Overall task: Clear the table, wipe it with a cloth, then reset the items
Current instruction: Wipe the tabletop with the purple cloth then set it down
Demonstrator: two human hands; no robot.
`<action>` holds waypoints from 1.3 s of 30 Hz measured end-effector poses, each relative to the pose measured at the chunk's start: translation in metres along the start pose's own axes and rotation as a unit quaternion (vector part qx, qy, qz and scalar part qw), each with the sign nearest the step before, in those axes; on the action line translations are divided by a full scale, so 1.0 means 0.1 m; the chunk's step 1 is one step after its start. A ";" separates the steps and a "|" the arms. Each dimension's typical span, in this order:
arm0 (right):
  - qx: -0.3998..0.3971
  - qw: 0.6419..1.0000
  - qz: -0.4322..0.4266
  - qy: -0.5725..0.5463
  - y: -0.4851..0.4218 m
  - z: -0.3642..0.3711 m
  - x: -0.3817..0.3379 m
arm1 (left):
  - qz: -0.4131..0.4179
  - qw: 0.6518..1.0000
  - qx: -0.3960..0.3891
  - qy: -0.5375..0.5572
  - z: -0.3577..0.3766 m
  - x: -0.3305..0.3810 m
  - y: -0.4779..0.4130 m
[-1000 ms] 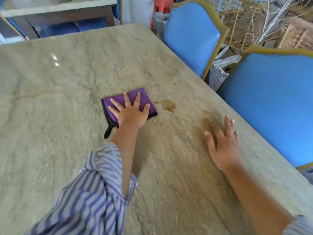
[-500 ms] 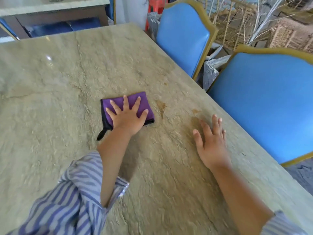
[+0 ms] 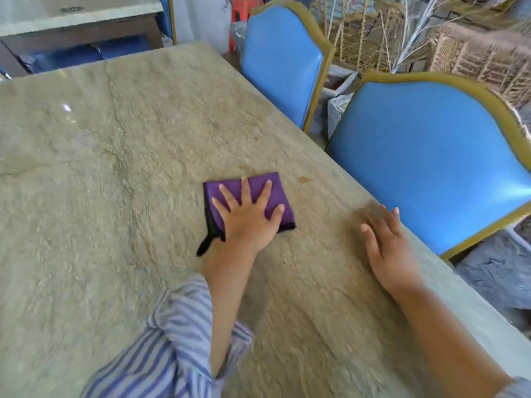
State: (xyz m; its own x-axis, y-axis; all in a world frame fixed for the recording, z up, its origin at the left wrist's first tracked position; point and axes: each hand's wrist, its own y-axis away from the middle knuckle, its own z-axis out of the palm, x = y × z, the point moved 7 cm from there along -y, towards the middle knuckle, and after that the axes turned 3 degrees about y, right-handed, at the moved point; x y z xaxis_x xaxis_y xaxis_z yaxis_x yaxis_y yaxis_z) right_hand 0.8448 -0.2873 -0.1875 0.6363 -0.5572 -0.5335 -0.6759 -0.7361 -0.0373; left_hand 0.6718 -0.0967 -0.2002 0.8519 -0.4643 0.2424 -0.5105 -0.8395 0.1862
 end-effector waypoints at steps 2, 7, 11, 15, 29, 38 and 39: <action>0.013 1.000 -0.010 0.004 0.05 -0.03 0.02 | 0.110 0.994 -0.004 -0.002 0.19 0.51 0.43; 0.035 0.998 0.023 -0.036 0.17 -0.08 0.15 | 0.129 0.991 0.019 -0.037 0.19 0.37 0.53; 0.050 0.996 0.023 -0.071 0.12 -0.09 0.15 | 0.034 0.999 -0.001 -0.026 0.10 0.56 -0.36; 0.071 0.993 0.016 -0.088 0.14 -0.12 0.15 | 0.125 0.992 -0.028 -0.019 0.29 1.11 -0.15; -0.050 0.990 -0.108 0.077 -0.73 0.46 -0.84 | -0.120 0.991 0.048 -0.021 -0.36 -1.41 -0.12; -0.046 0.987 -0.114 0.099 -0.91 0.62 -0.78 | 0.112 0.993 0.007 -0.031 -0.10 -0.21 -0.20; -0.047 0.988 -0.114 0.097 -0.90 0.61 -0.78 | 0.115 0.992 0.025 -0.041 -0.08 -0.31 -0.05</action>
State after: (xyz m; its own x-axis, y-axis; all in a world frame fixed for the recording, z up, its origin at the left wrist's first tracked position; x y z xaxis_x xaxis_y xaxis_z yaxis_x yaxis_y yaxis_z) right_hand 0.8332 -0.1537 -0.1944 0.8328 -0.4298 -0.3488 -0.4759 -0.8778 -0.0546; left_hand 0.6467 -0.0757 -0.2009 0.7207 -0.6655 0.1942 -0.6883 -0.7203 0.0861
